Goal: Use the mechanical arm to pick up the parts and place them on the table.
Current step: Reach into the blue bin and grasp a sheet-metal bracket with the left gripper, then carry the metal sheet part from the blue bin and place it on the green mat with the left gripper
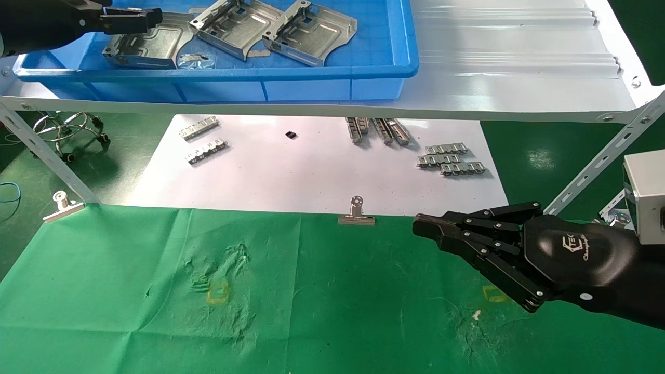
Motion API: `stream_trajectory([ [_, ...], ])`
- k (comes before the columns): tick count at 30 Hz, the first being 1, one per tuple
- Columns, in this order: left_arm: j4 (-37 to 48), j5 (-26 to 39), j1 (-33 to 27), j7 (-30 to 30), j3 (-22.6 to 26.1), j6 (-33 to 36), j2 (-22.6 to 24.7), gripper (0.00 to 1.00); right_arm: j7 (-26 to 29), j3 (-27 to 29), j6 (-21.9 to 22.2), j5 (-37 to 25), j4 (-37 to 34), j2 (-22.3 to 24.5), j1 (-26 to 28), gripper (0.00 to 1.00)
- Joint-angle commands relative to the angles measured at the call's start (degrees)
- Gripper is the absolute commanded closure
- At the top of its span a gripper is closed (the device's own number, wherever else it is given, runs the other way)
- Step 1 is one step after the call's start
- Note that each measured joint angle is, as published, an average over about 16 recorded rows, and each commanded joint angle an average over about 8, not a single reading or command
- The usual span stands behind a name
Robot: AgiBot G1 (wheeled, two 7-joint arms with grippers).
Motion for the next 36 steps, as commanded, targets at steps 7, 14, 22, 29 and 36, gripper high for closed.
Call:
stream_trajectory([
  [7,2.34,0.79,-0.28,0.61,0.48,-1.36,0.85,1.00,0.00,0.00,0.00,0.00,0.00,0.00,0.00,1.00],
  [14,3.79,0.82,-0.85,1.64,0.43,-2.14,1.30,1.00,0.00,0.00,0.00,0.00,0.00,0.00,0.00,1.00],
  [22,5.03,0.81,-1.41,2.89,0.39,-2.46,1.52,1.00,0.00,0.00,0.00,0.00,0.00,0.00,0.00,1.00],
  [29,5.54,0.70,-1.87,3.75,0.29,-2.37,1.55,1.00,0.00,0.00,0.00,0.00,0.00,0.00,0.00,1.00],
  [36,4.86,-0.55,-2.18,5.04,-0.62,-2.65,1.02,1.00,0.00,0.00,0.00,0.00,0.00,0.00,0.00,1.00],
])
